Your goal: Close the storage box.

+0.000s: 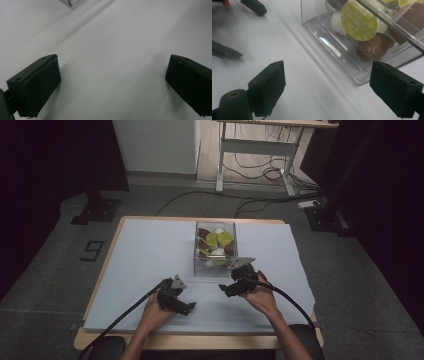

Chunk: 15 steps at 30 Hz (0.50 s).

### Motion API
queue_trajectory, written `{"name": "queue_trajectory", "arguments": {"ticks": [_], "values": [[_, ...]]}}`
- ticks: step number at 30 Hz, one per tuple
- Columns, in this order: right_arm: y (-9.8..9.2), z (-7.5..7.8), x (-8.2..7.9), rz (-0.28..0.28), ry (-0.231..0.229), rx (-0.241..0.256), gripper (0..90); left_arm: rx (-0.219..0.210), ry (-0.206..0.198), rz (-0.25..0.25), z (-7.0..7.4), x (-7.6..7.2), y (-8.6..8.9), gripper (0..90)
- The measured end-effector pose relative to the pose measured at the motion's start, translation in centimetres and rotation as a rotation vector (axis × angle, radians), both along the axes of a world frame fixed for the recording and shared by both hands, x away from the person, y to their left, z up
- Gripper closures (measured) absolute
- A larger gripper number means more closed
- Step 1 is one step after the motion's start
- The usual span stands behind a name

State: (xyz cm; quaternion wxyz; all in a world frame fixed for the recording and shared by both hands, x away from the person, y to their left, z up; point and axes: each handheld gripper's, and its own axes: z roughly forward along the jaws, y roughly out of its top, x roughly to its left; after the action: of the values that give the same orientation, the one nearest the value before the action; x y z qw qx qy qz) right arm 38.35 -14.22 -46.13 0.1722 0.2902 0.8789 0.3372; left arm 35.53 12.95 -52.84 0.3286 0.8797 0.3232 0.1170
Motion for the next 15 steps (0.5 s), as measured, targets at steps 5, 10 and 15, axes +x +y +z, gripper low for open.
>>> {"name": "queue_trajectory", "arguments": {"ticks": [5,10,15], "values": [[-0.5,0.2,-0.3,-0.003,-0.002,0.0,7.7,-0.001,0.0,0.0,0.0,0.0,0.0,0.0],[-1.1,0.3,-0.5,-0.01,0.0,-0.003,5.1,0.0,0.0,0.0,0.0,0.0,0.0,0.0],[-1.7,0.3,-0.7,-0.016,-0.002,-0.015,4.1,0.0,0.0,0.0,0.0,0.0,0.0,0.0]]}}
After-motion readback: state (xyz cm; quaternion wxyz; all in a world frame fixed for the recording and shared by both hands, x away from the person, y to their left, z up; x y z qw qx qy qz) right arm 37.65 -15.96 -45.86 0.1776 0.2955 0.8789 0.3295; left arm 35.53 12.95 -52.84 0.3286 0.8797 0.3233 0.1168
